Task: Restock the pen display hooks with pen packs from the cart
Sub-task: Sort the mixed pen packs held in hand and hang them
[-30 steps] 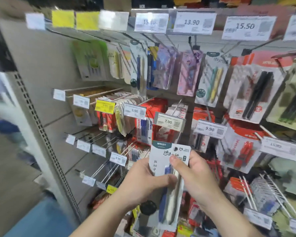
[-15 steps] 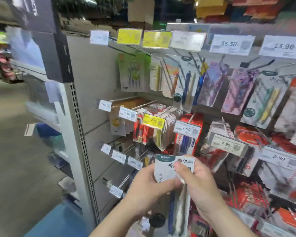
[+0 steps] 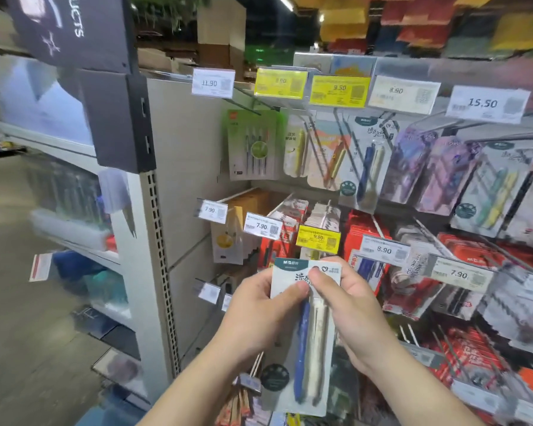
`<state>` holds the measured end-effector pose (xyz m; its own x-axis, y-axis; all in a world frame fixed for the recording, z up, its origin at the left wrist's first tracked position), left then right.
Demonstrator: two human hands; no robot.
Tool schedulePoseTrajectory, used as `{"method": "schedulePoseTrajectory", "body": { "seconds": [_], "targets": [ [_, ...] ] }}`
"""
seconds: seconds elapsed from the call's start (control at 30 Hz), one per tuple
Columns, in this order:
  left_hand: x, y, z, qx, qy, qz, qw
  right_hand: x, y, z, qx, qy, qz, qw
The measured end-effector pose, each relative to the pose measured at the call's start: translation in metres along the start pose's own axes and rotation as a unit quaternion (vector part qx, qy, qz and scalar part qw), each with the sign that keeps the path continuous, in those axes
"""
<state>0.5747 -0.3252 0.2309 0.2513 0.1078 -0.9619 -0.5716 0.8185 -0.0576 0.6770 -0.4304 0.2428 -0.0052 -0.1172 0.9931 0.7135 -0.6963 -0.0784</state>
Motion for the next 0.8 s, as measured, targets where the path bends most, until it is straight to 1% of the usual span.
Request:
{"method": "schedulePoseTrajectory", "body": {
  "seconds": [0.13,0.2,0.33,0.5,0.6,0.67,0.8],
  "targets": [
    [-0.004,0.017,0.01,0.013,-0.005,0.005,1.0,0.004,-0.014,0.005,-0.014,-0.018,0.05,0.998],
    [-0.006,0.022,0.016,0.014,0.006,-0.02,1.0,0.007,-0.015,0.009,-0.022,-0.03,0.077,0.996],
    [-0.009,0.026,0.034,0.019,0.019,-0.051,0.998,0.015,-0.01,0.02,-0.03,-0.04,0.095,0.994],
    [-0.019,0.017,0.061,0.026,0.027,-0.103,0.994,0.027,0.007,0.041,-0.019,-0.014,0.062,0.998],
    [-0.03,0.008,0.076,0.026,0.022,-0.112,0.993,0.035,0.018,0.055,0.014,0.002,0.047,0.999],
    [-0.038,0.003,0.085,0.018,0.018,-0.103,0.994,0.042,0.023,0.062,0.036,0.017,0.033,0.999],
    [-0.051,-0.007,0.108,0.024,0.0,-0.062,0.998,0.056,0.038,0.079,0.045,0.051,0.015,0.998]
  ]
}}
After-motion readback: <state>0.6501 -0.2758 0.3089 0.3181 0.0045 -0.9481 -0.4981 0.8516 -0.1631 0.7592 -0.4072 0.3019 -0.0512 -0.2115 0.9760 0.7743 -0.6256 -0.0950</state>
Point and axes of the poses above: each hand's wrist, its own z-axis towards the middle knuckle, its own y-axis out of the back of the hand, x = y × z, the point moved 3 cm from there along z, towards the middle knuckle, and after that the axes turned 5 degrees about -y, right-handed, at the moved point
